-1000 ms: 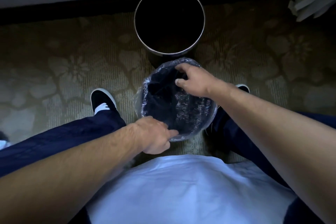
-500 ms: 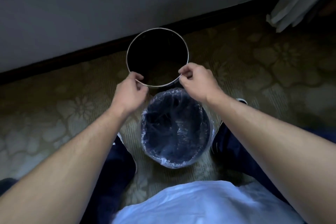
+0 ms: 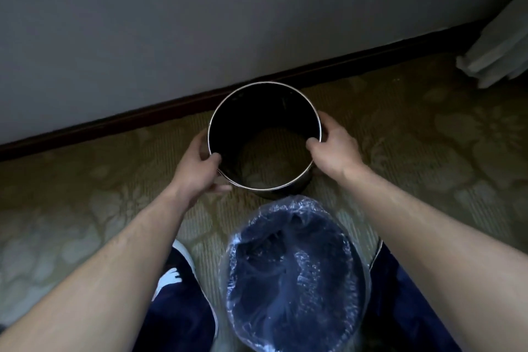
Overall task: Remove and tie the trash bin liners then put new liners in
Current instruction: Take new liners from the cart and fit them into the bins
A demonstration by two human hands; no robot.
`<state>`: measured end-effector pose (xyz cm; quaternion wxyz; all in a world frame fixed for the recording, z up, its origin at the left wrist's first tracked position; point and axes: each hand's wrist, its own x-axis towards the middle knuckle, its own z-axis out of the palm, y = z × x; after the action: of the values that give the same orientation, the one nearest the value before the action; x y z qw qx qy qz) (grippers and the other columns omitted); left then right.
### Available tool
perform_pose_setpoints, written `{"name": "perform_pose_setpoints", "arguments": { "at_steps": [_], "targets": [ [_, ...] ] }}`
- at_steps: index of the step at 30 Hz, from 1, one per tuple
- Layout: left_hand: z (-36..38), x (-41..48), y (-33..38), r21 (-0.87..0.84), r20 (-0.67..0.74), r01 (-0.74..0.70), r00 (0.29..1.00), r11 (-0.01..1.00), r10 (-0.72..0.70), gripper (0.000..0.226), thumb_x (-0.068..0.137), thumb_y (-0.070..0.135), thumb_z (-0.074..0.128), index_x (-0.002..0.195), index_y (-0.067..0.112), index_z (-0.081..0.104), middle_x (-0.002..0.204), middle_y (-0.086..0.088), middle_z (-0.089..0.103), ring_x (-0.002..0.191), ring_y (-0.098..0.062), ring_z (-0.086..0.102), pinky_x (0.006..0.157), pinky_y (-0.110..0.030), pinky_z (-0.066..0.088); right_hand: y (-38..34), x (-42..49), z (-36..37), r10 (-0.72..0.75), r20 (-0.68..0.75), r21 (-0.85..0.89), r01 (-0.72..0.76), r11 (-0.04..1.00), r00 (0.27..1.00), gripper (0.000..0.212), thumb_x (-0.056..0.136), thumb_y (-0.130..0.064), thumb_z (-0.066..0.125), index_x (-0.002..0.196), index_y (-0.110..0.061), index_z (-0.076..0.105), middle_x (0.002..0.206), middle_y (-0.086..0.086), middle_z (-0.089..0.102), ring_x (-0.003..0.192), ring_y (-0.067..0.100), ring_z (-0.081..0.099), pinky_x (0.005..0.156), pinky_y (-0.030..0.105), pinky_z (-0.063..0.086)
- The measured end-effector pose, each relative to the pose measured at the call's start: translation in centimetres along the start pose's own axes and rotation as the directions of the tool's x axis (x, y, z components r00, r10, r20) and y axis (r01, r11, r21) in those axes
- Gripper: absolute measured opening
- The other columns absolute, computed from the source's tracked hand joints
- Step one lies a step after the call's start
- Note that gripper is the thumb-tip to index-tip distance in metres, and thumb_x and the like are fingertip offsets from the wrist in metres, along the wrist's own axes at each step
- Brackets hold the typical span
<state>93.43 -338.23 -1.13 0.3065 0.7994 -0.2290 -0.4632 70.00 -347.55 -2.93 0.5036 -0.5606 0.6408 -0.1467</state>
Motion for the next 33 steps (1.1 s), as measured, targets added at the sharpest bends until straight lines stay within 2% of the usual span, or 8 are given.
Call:
{"name": "perform_pose_setpoints", "arguments": {
  "at_steps": [5,9,14,19,22,25,29,33],
  "targets": [
    [0.1,0.7,-0.2,-0.149,0.131,0.076,0.990,0.986,-0.057,0.083,0.096,-0.008,0.048,0.139,0.060,0.033,0.142,-0.006,0.053,0.102,-0.038,0.071,0.061,-0.045,0.062,0.8,0.1,1.0,0.003,0.012,0.100,-0.004,0.995,1.000,0.078,0.091,-0.002,0.058,0.146,-0.053,0.036,0.137,-0.011,0.057,0.120,0.019,0.061,0.099,0.044,0.056],
    [0.3,0.1,0.9,-0.130,0.097,0.008,0.995,0.992,0.005,0.078,0.089,-0.017,0.044,0.126,0.051,0.044,0.137,-0.005,0.054,0.092,-0.040,0.073,0.058,-0.051,0.061,0.2,-0.4,0.8,-0.010,-0.004,0.148,0.011,0.989,1.000,0.078,0.091,0.004,0.056,0.146,-0.049,0.041,0.127,-0.016,0.057,0.121,0.017,0.059,0.100,0.043,0.055],
    [-1.9,-2.9,3.4,-0.103,0.032,-0.081,0.996,0.991,0.085,0.082,0.086,-0.017,0.042,0.133,0.050,0.044,0.128,0.001,0.055,0.077,-0.034,0.075,0.057,-0.052,0.061,-2.6,-2.7,-0.4,-0.056,0.041,0.234,0.045,0.971,0.998,0.079,0.094,0.005,0.053,0.145,-0.054,0.039,0.132,-0.013,0.052,0.105,0.024,0.066,0.070,0.043,0.065],
    [-5.9,-7.4,6.1,-0.121,-0.039,-0.145,0.989,0.982,0.141,0.084,0.086,-0.013,0.049,0.140,0.052,0.042,0.138,-0.002,0.052,0.082,-0.030,0.076,0.061,-0.053,0.062,-8.2,-6.4,-2.8,-0.188,0.043,0.202,0.176,0.964,0.981,0.079,0.095,0.004,0.056,0.149,-0.051,0.036,0.148,-0.004,0.046,0.099,0.020,0.065,0.064,0.040,0.065],
    [-9.0,-11.3,7.9,-0.216,-0.056,-0.190,0.982,0.958,0.183,0.085,0.090,-0.011,0.050,0.136,0.059,0.043,0.138,-0.005,0.055,0.100,-0.033,0.071,0.065,-0.054,0.061,-12.7,-10.0,-4.5,-0.302,0.006,0.179,0.296,0.938,0.953,0.081,0.093,0.004,0.057,0.149,-0.050,0.038,0.139,-0.003,0.055,0.088,0.017,0.067,0.060,0.035,0.064],
    [-11.7,-16.4,9.6,-0.281,-0.016,-0.246,0.968,0.928,0.252,0.083,0.092,-0.010,0.049,0.134,0.062,0.047,0.133,-0.003,0.058,0.105,-0.026,0.070,0.072,-0.054,0.061,-16.4,-14.1,-6.9,-0.388,0.021,0.172,0.379,0.909,0.921,0.080,0.089,0.007,0.053,0.141,-0.054,0.045,0.133,-0.005,0.059,0.090,0.019,0.069,0.058,0.036,0.063],
    [-13.4,-23.1,10.7,-0.298,0.046,-0.289,0.948,0.910,0.316,0.081,0.093,-0.007,0.046,0.131,0.065,0.047,0.133,-0.004,0.059,0.109,-0.033,0.069,0.074,-0.054,0.060,-17.8,-20.0,-10.1,-0.391,0.072,0.191,0.372,0.908,0.918,0.080,0.084,0.008,0.050,0.131,-0.056,0.054,0.126,0.001,0.062,0.109,0.026,0.064,0.057,0.043,0.063],
    [-12.9,-29.0,9.5,-0.254,0.111,-0.314,0.930,0.915,0.350,0.080,0.091,-0.008,0.043,0.131,0.060,0.050,0.122,-0.013,0.065,0.093,-0.032,0.070,0.067,-0.047,0.060,-15.9,-26.2,-12.9,-0.359,0.096,0.186,0.338,0.923,0.928,0.071,0.079,0.007,0.049,0.120,-0.049,0.065,0.108,0.007,0.070,0.098,0.029,0.071,0.057,0.049,0.062]
  ]
}}
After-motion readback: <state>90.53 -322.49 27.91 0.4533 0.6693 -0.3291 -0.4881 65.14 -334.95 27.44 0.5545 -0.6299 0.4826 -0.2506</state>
